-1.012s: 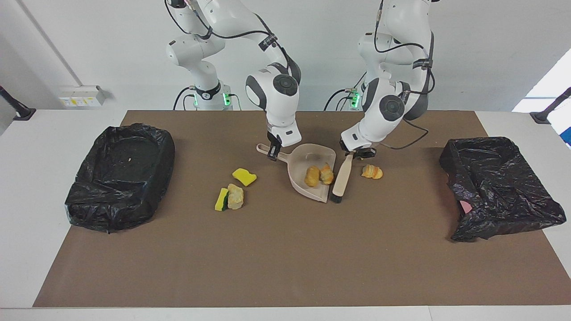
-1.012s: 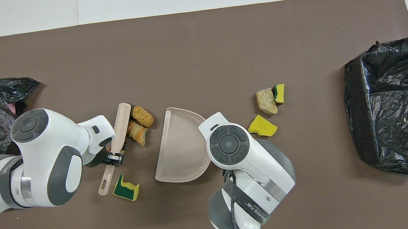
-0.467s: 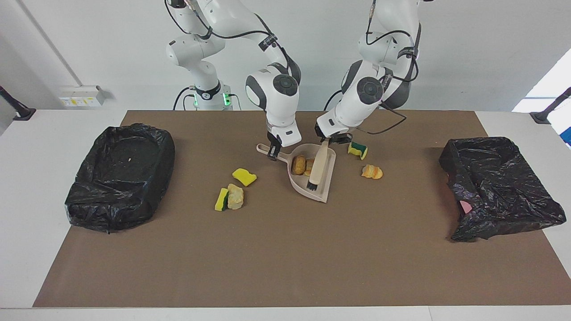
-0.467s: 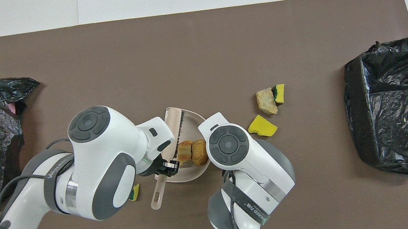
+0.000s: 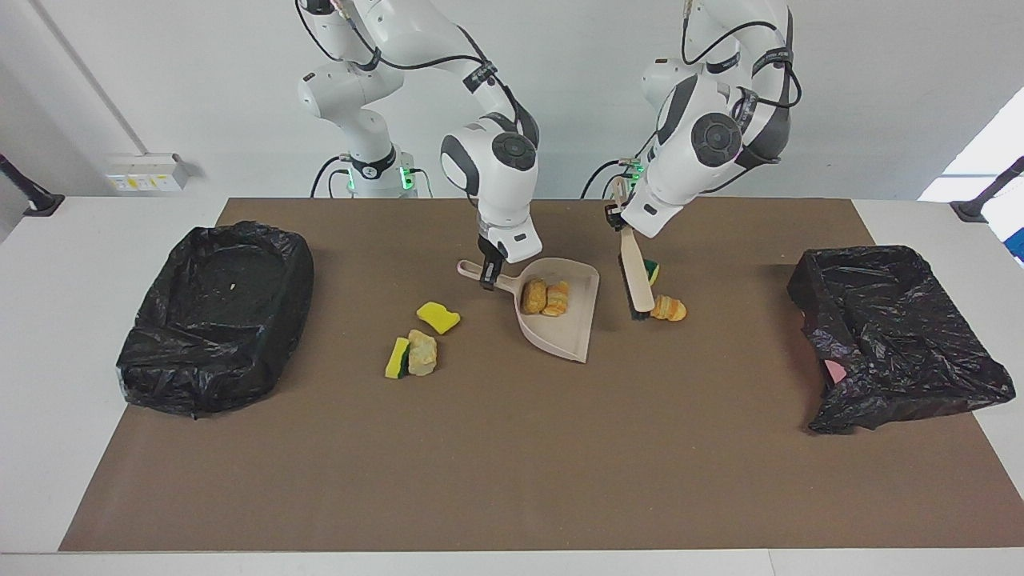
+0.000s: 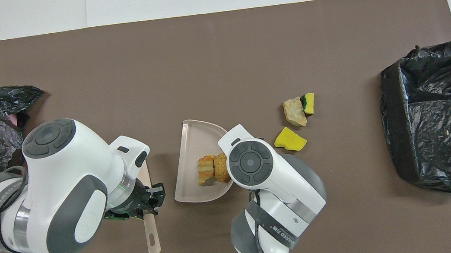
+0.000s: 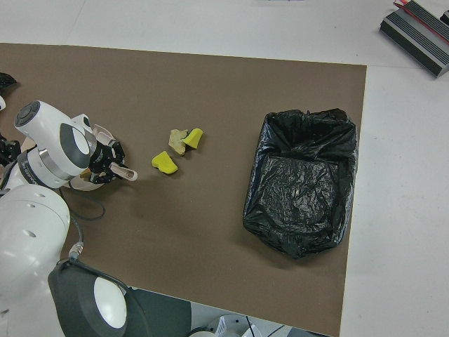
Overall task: Sweep and dump trash in bin
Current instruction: 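Sweep the bread pieces into the dustpan with the left gripper's brush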
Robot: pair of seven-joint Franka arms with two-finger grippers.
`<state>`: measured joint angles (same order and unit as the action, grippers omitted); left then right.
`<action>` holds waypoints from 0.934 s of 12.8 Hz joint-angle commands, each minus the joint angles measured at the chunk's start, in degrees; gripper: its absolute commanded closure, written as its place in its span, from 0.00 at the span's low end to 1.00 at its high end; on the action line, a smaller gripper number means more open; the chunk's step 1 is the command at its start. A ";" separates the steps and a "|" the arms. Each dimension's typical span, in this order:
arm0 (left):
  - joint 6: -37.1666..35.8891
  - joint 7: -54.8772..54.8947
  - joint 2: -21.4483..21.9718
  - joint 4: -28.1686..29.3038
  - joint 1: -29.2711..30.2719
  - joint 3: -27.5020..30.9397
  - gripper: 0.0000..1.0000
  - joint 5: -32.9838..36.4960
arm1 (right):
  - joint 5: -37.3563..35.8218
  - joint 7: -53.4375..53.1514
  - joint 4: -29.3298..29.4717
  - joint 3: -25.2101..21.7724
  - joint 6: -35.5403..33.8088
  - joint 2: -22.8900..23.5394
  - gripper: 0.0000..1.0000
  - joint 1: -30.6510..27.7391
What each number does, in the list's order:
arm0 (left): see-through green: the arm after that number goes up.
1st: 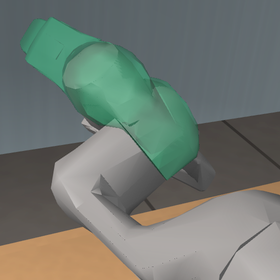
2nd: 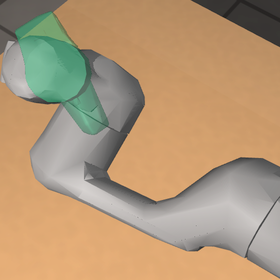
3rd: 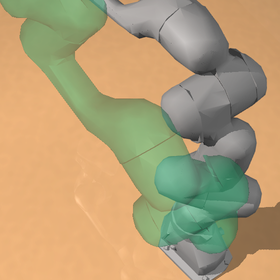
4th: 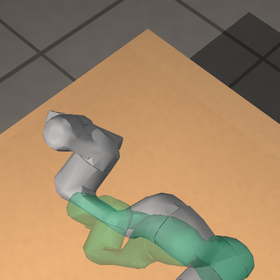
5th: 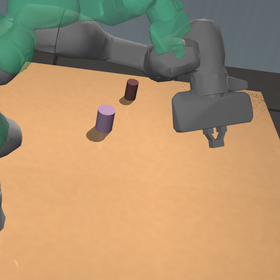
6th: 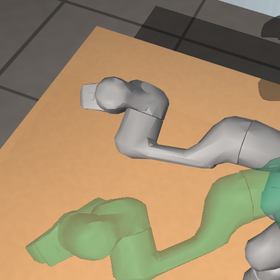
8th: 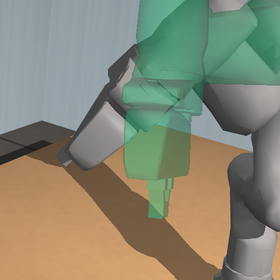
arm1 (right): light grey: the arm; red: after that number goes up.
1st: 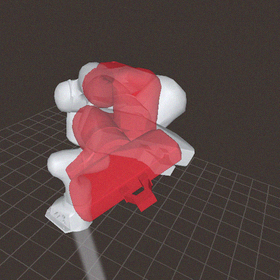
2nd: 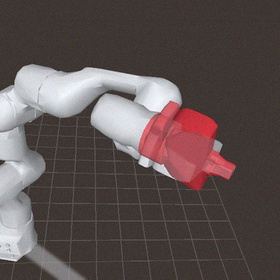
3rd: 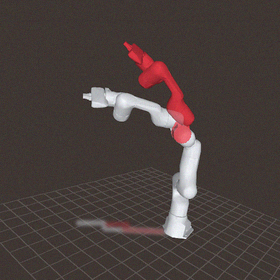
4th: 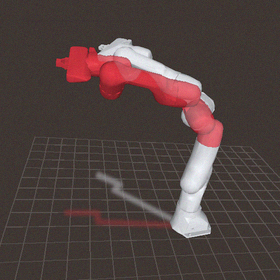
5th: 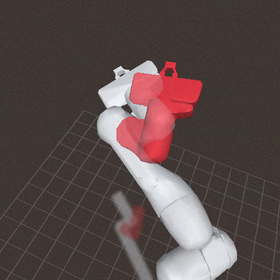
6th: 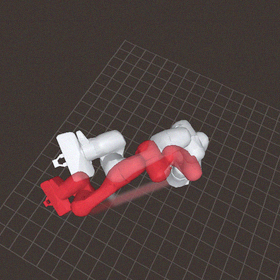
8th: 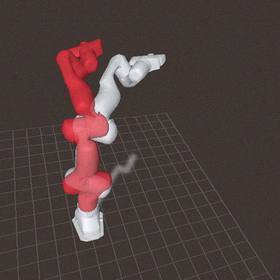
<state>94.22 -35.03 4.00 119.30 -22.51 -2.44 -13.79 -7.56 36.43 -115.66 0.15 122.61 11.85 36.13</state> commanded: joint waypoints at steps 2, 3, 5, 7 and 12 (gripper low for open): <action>-0.53 -12.59 7.93 10.75 0.01 -0.20 1.00 1.48 | -3.52 6.63 -0.18 0.12 2.99 0.98 1.00 -1.41; 0.00 -13.21 10.65 14.35 0.01 -0.20 1.00 1.40 | -3.52 6.64 -0.27 0.12 2.81 0.99 1.00 -1.50; 0.79 -18.13 12.96 19.73 -0.69 -0.38 1.00 1.48 | -3.52 6.64 -0.27 0.12 2.90 0.90 1.00 -1.50; 3.24 -18.23 13.31 21.67 -0.26 -0.46 1.00 1.40 | -3.52 6.55 -0.27 0.12 2.90 0.90 1.00 -1.50; 15.18 -16.40 10.07 24.40 -0.34 -0.55 1.00 1.39 | -3.52 6.38 -0.27 0.12 2.90 0.90 1.00 -1.50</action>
<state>105.30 -52.03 14.62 142.51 -22.65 -2.95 -12.97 -9.33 41.92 -115.66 0.05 124.19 12.13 35.51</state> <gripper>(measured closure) 0.744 0.683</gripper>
